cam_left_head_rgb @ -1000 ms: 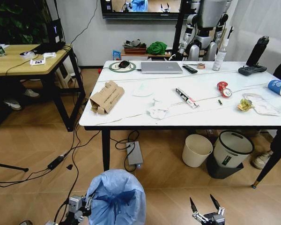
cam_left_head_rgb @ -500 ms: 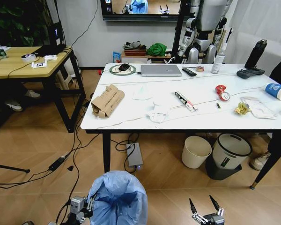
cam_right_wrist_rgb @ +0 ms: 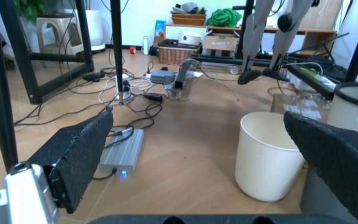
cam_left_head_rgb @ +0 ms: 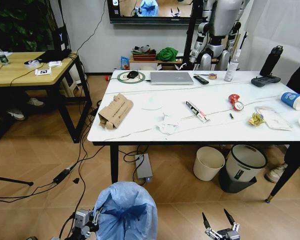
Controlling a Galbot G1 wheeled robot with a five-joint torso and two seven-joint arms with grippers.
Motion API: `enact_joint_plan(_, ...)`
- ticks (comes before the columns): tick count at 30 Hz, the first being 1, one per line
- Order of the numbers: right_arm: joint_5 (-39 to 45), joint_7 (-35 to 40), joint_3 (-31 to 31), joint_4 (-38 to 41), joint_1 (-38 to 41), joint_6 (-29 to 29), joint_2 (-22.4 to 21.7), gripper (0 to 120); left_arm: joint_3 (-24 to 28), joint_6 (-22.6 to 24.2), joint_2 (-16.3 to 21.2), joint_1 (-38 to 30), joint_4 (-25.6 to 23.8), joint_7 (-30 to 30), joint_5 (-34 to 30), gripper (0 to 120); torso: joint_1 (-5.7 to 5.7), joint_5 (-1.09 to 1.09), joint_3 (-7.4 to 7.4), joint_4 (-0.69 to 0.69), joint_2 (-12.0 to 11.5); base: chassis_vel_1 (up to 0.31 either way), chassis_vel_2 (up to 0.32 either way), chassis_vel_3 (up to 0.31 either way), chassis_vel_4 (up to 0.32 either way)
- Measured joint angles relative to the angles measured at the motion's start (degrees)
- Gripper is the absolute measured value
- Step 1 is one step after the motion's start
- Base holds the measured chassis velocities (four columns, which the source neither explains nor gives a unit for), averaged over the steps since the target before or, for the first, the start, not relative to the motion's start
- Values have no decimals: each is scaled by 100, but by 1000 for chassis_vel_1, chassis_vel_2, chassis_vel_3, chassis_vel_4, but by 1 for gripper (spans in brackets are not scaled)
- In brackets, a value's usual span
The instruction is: Pick up the trash bin and place the trash from the table into it.
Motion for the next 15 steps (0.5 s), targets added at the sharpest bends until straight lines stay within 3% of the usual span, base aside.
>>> enact_joint_plan(15,3,-1,16,67,-68,31,0,100,46,-9,26,43,-13,9,39,0,178,0,235,0,414,0,0,0,0)
